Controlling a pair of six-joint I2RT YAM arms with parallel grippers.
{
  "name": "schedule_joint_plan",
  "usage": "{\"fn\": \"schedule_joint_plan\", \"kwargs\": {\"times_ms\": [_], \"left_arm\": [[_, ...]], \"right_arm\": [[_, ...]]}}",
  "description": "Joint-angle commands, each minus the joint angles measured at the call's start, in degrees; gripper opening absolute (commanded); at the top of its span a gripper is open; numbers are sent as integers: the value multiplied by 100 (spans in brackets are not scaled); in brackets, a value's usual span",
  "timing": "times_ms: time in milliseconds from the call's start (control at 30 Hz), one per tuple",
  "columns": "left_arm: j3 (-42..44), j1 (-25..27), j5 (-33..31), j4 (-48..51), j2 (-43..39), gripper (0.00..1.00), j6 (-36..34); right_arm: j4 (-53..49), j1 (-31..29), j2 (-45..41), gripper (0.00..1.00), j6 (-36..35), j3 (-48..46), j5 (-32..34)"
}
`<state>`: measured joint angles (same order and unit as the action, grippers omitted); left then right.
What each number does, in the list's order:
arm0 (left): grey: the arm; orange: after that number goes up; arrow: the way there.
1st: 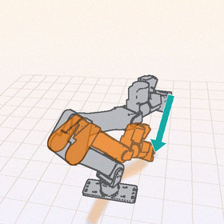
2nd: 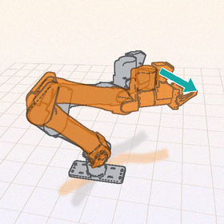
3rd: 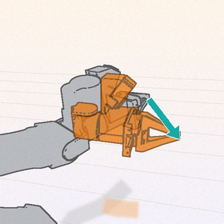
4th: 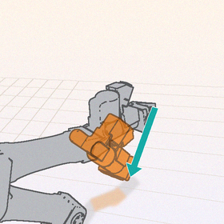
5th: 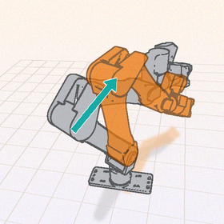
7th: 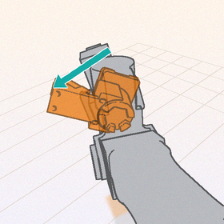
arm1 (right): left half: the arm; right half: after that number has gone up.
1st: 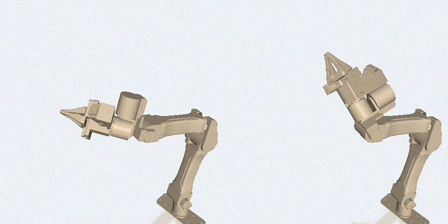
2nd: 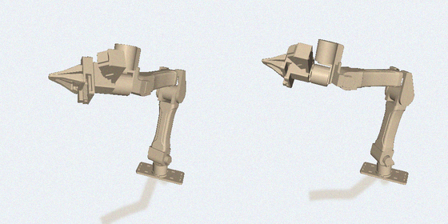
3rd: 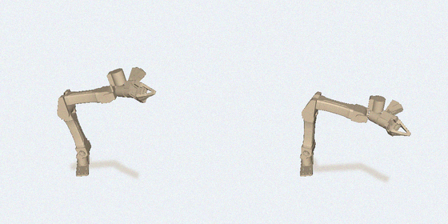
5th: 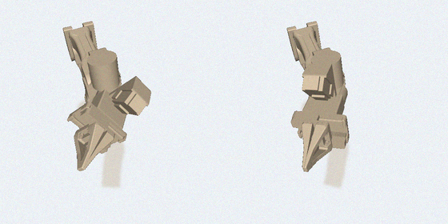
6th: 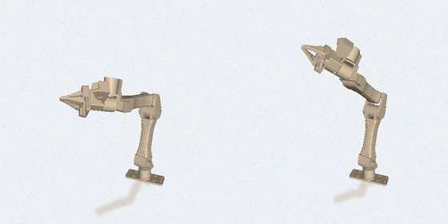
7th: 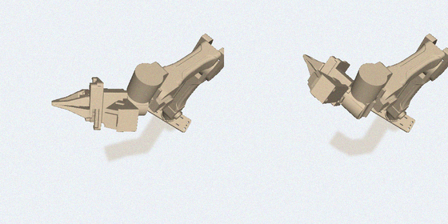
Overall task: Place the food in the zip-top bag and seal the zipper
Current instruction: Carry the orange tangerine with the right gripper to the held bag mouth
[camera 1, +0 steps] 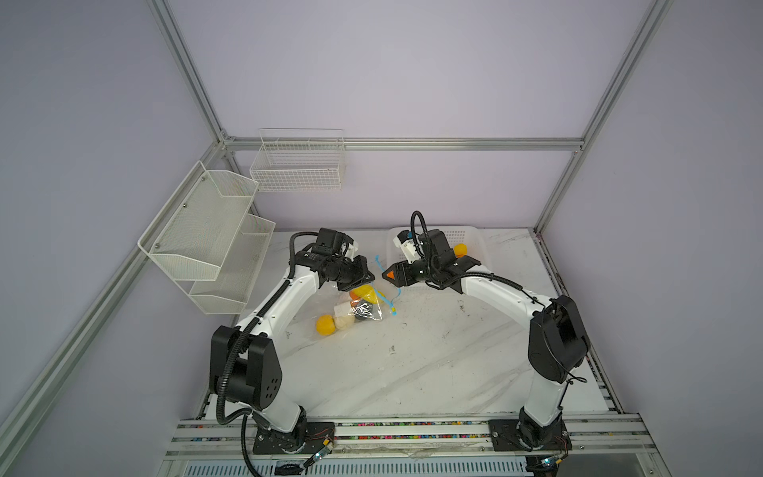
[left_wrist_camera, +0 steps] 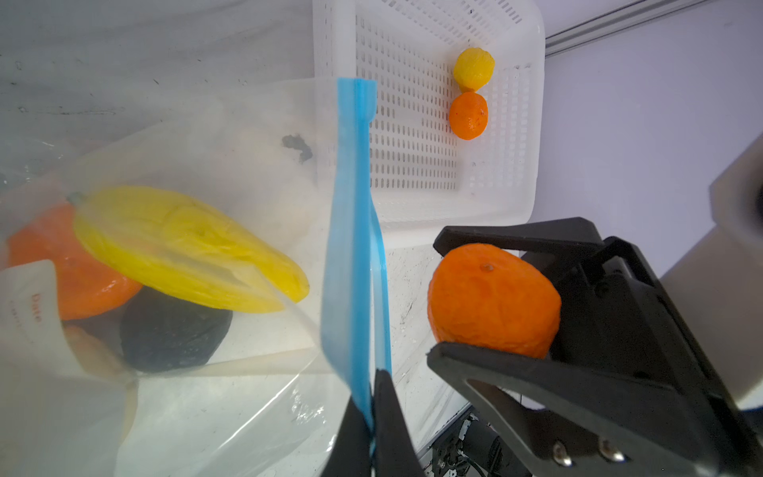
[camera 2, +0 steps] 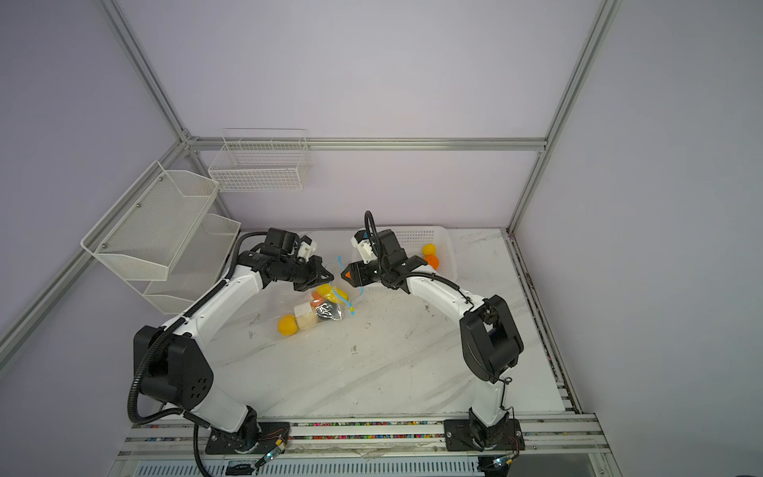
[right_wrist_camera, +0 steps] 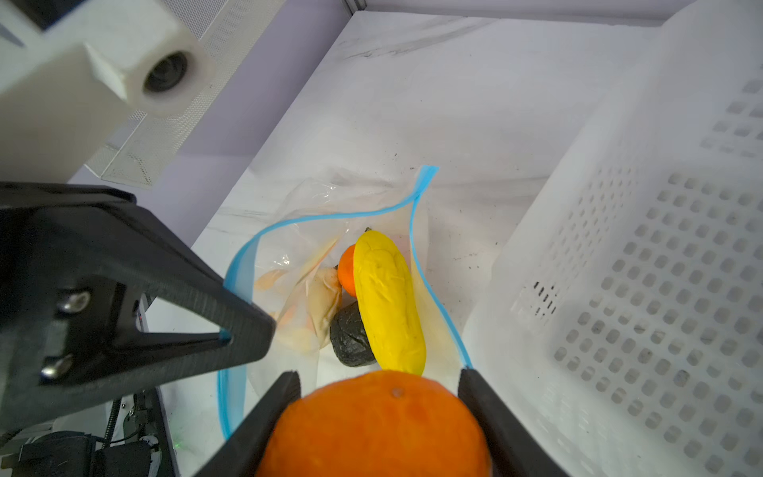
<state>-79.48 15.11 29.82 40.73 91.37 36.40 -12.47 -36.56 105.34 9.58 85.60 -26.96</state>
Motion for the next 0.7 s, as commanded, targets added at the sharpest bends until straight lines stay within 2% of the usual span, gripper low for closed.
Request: {"fn": "schedule_joint_plan", "kwargs": {"times_ms": [0,667], "left_arm": [[-58,-44,120,-224,-274,0,-5],[3,-37,129,-224,-391,0,39]], "right_arm": [[-171,-101,90,61,-60,121,-142],[-352,-237,662,61,-155,461,-380]]}}
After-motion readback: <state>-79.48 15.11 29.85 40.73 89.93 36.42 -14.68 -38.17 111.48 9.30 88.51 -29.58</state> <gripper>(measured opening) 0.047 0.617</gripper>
